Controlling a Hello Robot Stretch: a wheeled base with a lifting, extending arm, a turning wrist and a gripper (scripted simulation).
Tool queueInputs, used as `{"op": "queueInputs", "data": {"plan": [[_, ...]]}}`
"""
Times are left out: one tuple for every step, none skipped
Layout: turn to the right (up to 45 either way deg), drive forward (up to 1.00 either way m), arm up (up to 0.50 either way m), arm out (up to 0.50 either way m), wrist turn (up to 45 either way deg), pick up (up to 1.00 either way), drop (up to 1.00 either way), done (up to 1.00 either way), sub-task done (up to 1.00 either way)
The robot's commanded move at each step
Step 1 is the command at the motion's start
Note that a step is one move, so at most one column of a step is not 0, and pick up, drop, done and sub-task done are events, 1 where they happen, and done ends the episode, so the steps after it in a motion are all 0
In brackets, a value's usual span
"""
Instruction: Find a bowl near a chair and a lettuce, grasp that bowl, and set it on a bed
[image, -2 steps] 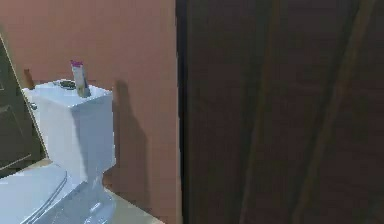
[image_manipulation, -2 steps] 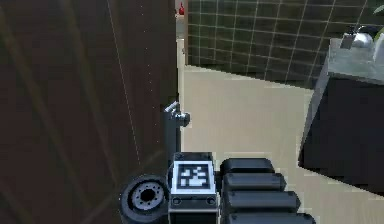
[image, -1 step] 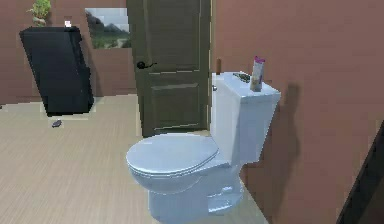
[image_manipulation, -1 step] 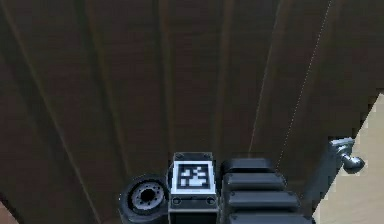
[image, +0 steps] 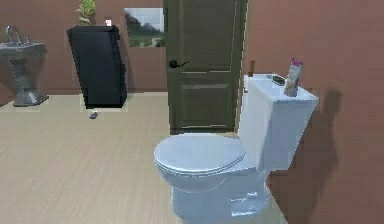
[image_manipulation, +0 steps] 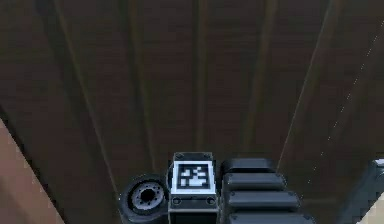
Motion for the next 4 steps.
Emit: {"op": "queueInputs", "data": {"plan": [[0.0,0.3,0.0,0.0,0.0,0.0,0.0,0.0,0.0],[-45.0,0.0,0.0,0.0,0.0,0.0,0.0,0.0,0.0],[-39.0,0.0,0.0,0.0,0.0,0.0,0.0,0.0,0.0],[0.0,1.0,0.0,0.0,0.0,0.0,0.0,0.0,0.0]]}}
